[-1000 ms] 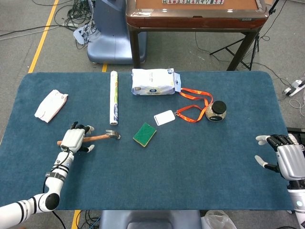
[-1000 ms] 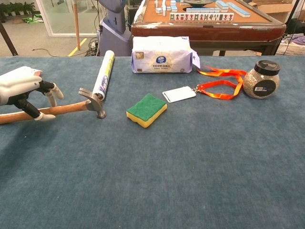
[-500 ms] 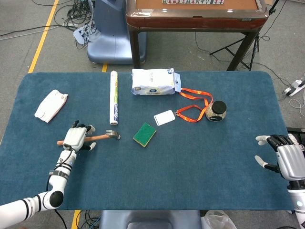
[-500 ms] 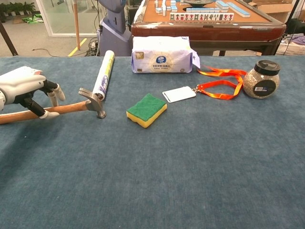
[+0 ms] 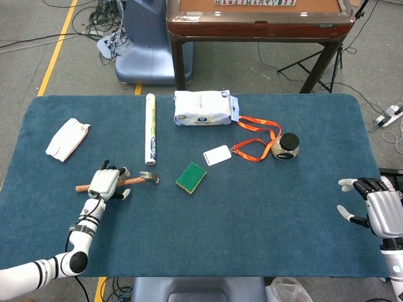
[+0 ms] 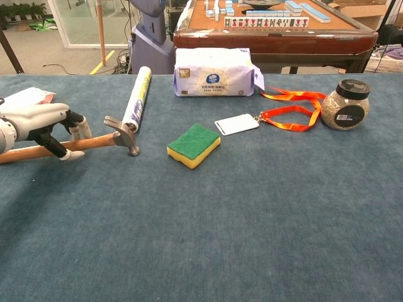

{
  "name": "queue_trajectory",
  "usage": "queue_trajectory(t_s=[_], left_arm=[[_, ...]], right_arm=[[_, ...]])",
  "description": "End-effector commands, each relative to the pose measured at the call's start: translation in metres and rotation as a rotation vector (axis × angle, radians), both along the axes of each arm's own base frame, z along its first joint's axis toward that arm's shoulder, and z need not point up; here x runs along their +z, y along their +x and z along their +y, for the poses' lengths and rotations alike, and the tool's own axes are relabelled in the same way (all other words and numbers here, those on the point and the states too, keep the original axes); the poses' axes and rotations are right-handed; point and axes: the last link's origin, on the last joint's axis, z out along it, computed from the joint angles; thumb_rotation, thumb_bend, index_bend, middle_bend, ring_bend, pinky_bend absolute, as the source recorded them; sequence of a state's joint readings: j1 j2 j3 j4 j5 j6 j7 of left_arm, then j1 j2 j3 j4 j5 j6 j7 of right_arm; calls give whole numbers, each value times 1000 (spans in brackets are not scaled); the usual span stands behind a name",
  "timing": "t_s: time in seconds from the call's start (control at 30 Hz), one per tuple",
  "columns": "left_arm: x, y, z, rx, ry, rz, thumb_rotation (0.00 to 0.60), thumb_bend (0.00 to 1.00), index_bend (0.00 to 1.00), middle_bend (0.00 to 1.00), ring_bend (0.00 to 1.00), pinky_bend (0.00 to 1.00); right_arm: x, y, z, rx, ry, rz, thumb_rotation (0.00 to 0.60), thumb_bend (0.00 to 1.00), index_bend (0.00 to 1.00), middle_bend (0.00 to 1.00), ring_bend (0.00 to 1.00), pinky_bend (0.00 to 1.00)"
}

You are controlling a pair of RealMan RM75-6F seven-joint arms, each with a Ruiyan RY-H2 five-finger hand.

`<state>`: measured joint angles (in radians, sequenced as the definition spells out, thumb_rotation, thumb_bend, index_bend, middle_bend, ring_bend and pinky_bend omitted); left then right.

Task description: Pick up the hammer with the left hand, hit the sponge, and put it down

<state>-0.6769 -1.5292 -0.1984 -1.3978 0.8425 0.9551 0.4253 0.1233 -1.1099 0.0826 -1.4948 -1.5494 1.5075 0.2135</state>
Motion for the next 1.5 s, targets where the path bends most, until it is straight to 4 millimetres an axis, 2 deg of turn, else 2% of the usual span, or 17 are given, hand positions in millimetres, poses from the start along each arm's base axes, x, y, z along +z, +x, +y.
queue_trajectory(t_s=[0.03, 0.77, 1.03, 1.5], left_arm=[[-1, 1, 0, -2, -4, 4, 600, 285, 367, 438, 242, 11], [-8, 11, 2, -26, -43, 34, 600, 389, 377, 443, 244, 11], [-11, 12, 3, -28, -52, 48, 600, 463, 385, 447, 249, 11], [-14, 12, 6, -32, -50, 54, 600, 480, 435, 509, 303, 11]], right_arm=[[0, 0, 0, 0, 0, -1, 600, 175, 367, 446, 314, 303], [1, -1, 0, -2, -5, -2, 600, 174, 367, 446, 314, 303], [2, -1, 0, -2, -6, -3, 600, 174, 366, 446, 314, 303], [3, -2, 0, -6, -7, -4, 600, 174, 367, 446, 314, 303]])
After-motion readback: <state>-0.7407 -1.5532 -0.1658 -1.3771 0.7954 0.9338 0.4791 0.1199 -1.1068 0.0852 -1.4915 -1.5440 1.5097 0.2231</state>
